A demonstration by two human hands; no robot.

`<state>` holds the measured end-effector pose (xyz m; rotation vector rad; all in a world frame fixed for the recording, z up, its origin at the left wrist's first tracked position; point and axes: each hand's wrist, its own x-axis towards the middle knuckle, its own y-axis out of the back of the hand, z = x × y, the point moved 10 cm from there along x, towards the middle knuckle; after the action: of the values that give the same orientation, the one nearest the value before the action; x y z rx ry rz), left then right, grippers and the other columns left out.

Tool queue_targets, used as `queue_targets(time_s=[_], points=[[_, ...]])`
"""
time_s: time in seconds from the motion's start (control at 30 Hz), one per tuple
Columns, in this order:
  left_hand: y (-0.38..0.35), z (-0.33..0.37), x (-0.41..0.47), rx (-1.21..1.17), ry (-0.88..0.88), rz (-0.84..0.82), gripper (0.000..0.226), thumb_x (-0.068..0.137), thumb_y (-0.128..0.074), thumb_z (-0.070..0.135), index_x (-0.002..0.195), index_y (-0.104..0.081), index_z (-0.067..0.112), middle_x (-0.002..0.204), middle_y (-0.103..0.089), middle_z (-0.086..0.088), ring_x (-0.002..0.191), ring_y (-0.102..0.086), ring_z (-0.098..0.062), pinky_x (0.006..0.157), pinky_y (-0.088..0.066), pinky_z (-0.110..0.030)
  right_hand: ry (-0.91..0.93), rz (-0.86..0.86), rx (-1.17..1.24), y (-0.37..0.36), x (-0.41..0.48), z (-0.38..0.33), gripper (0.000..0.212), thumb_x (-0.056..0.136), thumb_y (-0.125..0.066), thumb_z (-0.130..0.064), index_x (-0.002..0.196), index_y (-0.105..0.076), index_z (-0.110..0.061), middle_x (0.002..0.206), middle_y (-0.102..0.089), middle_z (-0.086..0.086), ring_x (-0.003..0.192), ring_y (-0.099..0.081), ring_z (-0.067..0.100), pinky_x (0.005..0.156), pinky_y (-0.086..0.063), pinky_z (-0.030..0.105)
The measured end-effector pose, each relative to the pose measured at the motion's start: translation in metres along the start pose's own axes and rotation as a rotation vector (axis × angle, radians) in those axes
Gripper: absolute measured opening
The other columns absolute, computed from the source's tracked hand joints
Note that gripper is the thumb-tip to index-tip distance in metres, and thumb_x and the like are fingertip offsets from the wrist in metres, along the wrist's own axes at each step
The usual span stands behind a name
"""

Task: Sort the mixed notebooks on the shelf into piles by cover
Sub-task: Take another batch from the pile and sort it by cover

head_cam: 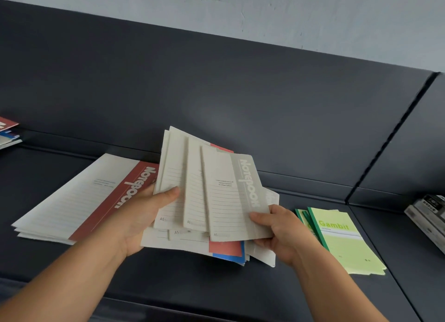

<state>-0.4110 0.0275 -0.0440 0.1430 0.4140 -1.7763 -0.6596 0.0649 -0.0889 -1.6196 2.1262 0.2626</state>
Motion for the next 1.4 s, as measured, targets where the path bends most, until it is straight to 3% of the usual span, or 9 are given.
queue_targets(time_s=[0.3,0.5,0.57,0.7,0.87,1.0,1.17,1.27,1.4], points=[[0.027,0.021,-0.003,0.014,-0.057,0.02,0.039,0.078,-0.066,0.026,0.118,-0.068,0.028,0.11,-0.074,-0.007,0.103,-0.069,-0.033,0.088,-0.052,-0.056,-0.003,-0.02,-0.008,0.004,0.006,0.002,0.022,0.092,-0.058,0.003,0.106,-0.061,-0.012,0.105,-0.072,0.008,0.089,-0.066,0.022,0.051,-0.051,0.026],[0.06,0.041,-0.011,-0.042,-0.129,0.054,0.043,0.073,-0.064,0.025,0.116,-0.067,0.023,0.11,-0.074,-0.01,0.098,-0.071,-0.033,0.08,-0.054,-0.049,0.118,0.226,-0.294,0.03,0.011,-0.007,0.031,0.084,-0.066,0.003,0.113,-0.059,-0.008,0.102,-0.068,0.009,0.087,-0.066,0.025,0.061,-0.052,0.03],[0.073,0.047,-0.014,-0.091,-0.153,0.048,0.051,0.07,-0.072,0.03,0.12,-0.067,0.023,0.114,-0.072,-0.012,0.098,-0.071,-0.033,0.077,-0.057,-0.049,0.155,0.315,-0.489,0.035,0.009,-0.012,0.034,0.079,-0.068,-0.005,0.112,-0.059,-0.009,0.098,-0.067,0.006,0.089,-0.064,0.026,0.063,-0.051,0.031],[0.089,0.049,-0.019,-0.222,-0.153,0.027,0.097,0.021,-0.099,0.037,0.112,-0.072,0.02,0.113,-0.073,-0.011,0.094,-0.072,-0.03,0.064,-0.059,-0.049,0.148,0.347,-0.667,0.027,0.004,-0.013,0.069,0.056,-0.068,-0.045,0.121,-0.054,-0.027,0.11,-0.063,-0.001,0.107,-0.057,0.028,0.09,-0.052,0.045],[0.075,0.048,-0.022,-0.282,-0.145,0.001,0.043,0.073,-0.066,0.03,0.114,-0.069,0.019,0.106,-0.075,-0.01,0.084,-0.075,-0.027,0.06,-0.061,-0.048,0.195,0.192,-0.411,-0.006,0.002,-0.017,0.07,0.089,-0.066,-0.021,0.15,-0.033,-0.027,0.131,-0.054,0.0,0.114,-0.057,0.026,0.097,-0.05,0.042],[0.06,0.041,-0.019,-0.232,-0.113,-0.01,0.03,0.077,-0.06,0.027,0.102,-0.075,0.021,0.103,-0.075,-0.011,0.083,-0.075,-0.028,0.059,-0.061,-0.048,0.203,0.161,-0.347,-0.022,0.009,-0.017,0.068,0.095,-0.057,-0.018,0.154,-0.025,-0.027,0.145,-0.047,-0.001,0.128,-0.05,0.026,0.108,-0.043,0.045],[0.047,0.022,-0.011,-0.16,-0.038,-0.036,0.046,0.08,-0.06,0.029,0.124,-0.064,0.018,0.115,-0.071,-0.013,0.1,-0.071,-0.033,0.07,-0.061,-0.048,0.195,0.099,-0.515,-0.03,0.018,-0.011,0.066,0.086,-0.056,-0.029,0.148,-0.036,-0.022,0.147,-0.048,0.0,0.129,-0.051,0.028,0.107,-0.045,0.047],[0.039,0.015,-0.007,-0.118,-0.018,-0.046,0.048,0.079,-0.063,0.03,0.126,-0.063,0.021,0.117,-0.071,-0.011,0.104,-0.069,-0.034,0.075,-0.058,-0.049,0.21,0.047,-0.493,-0.024,0.023,-0.008,0.049,0.083,-0.053,-0.041,0.128,-0.051,-0.022,0.135,-0.059,0.001,0.124,-0.057,0.025,0.102,-0.049,0.047],[0.025,0.012,-0.005,-0.078,-0.002,-0.057,0.046,0.076,-0.065,0.03,0.122,-0.066,0.028,0.115,-0.072,-0.008,0.106,-0.068,-0.033,0.085,-0.054,-0.054,0.362,0.213,-0.304,-0.008,-0.015,-0.043,0.027,0.103,-0.042,-0.024,0.117,-0.061,-0.012,0.114,-0.063,0.009,0.105,-0.06,0.017,0.083,-0.048,0.027]])
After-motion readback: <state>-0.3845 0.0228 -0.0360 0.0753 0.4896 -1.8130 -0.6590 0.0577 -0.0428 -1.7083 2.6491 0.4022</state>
